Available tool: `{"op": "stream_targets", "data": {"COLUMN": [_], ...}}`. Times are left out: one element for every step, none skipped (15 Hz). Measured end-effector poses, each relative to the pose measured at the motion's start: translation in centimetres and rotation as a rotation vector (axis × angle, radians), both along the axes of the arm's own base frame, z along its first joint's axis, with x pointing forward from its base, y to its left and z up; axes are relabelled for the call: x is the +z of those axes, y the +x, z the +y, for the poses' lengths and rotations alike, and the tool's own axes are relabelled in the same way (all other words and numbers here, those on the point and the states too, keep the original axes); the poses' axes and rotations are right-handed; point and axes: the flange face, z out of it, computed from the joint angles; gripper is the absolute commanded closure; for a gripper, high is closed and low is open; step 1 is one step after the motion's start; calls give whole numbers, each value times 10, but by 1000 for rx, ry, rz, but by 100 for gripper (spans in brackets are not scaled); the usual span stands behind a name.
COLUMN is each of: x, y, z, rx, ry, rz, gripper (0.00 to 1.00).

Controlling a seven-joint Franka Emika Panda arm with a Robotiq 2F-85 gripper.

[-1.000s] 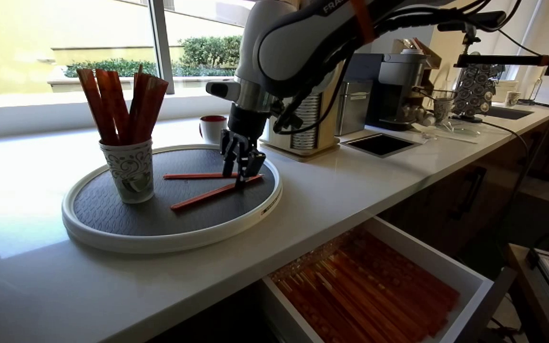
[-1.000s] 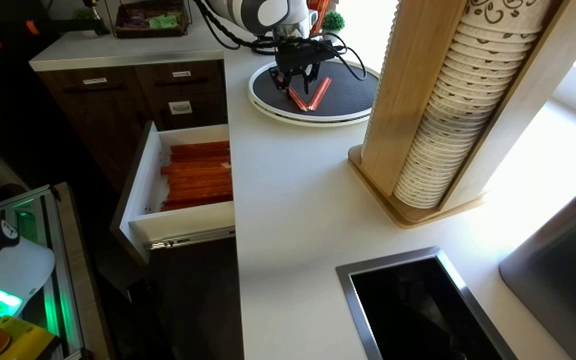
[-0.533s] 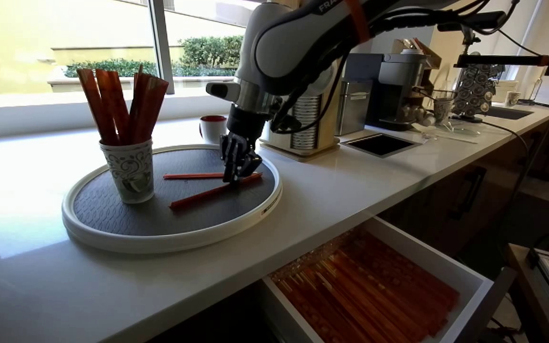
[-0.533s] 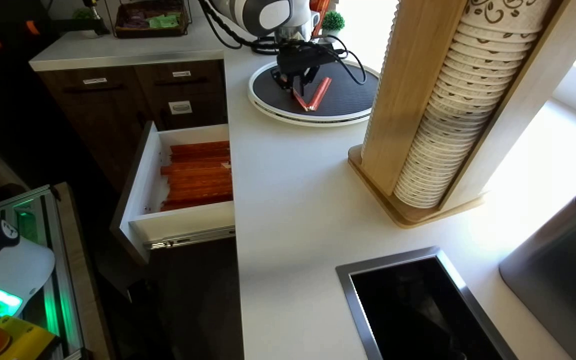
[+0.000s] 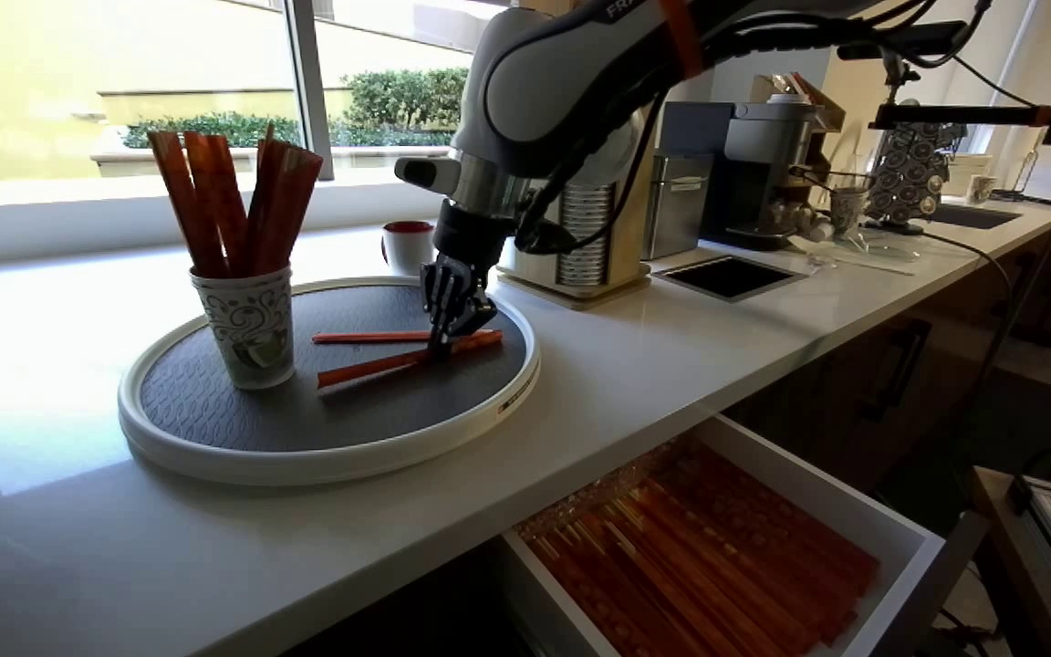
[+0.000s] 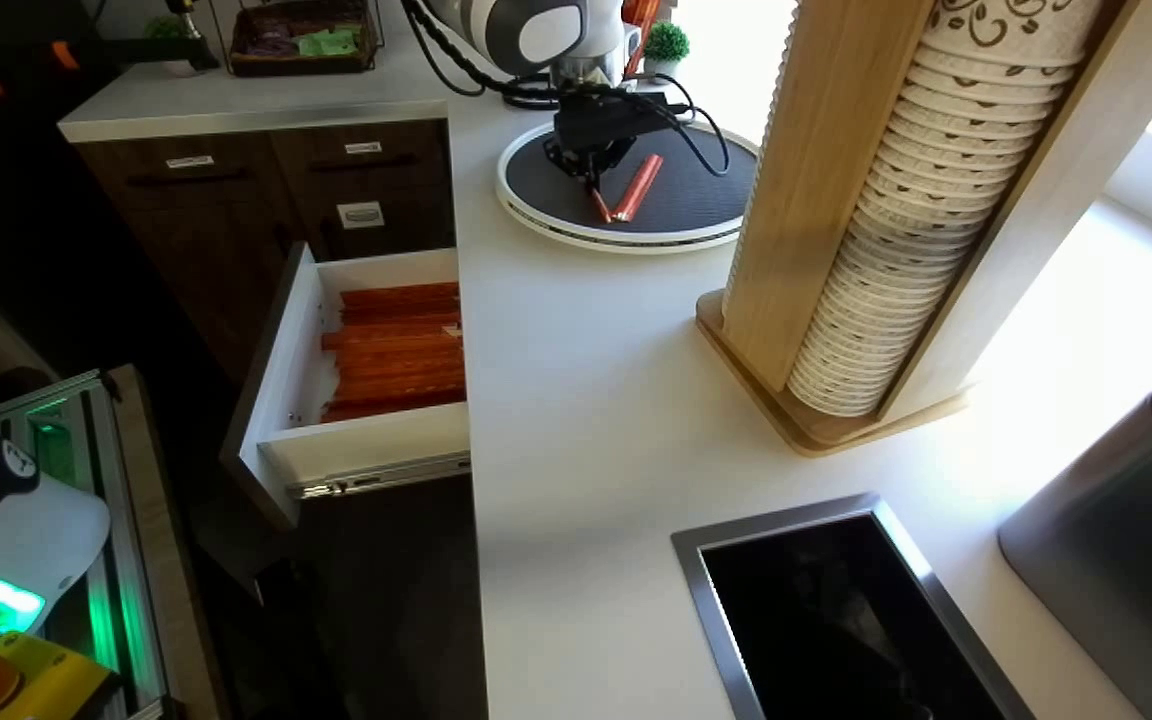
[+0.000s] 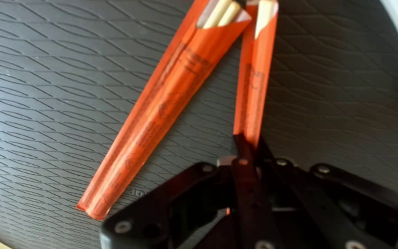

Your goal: Put the items on the tray in the drawer

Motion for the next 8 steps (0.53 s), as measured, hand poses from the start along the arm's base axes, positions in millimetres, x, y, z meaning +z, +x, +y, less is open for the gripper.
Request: {"op": "stream_targets", "data": {"x": [2,7,14,22,32,41,48,54], "y": [0,-1,-2,-5,-10,-17,-25,-35], "z": [2,6,11,16,21,26,29,32], "rx": [2,6,13,22,34,47,56,64], "ry": [4,8,13,15,14,9,2,-5], "rz": [-2,-5,-4,2,15,34,54,78], "gripper": [98,98,98,98,98,98,98,98]}}
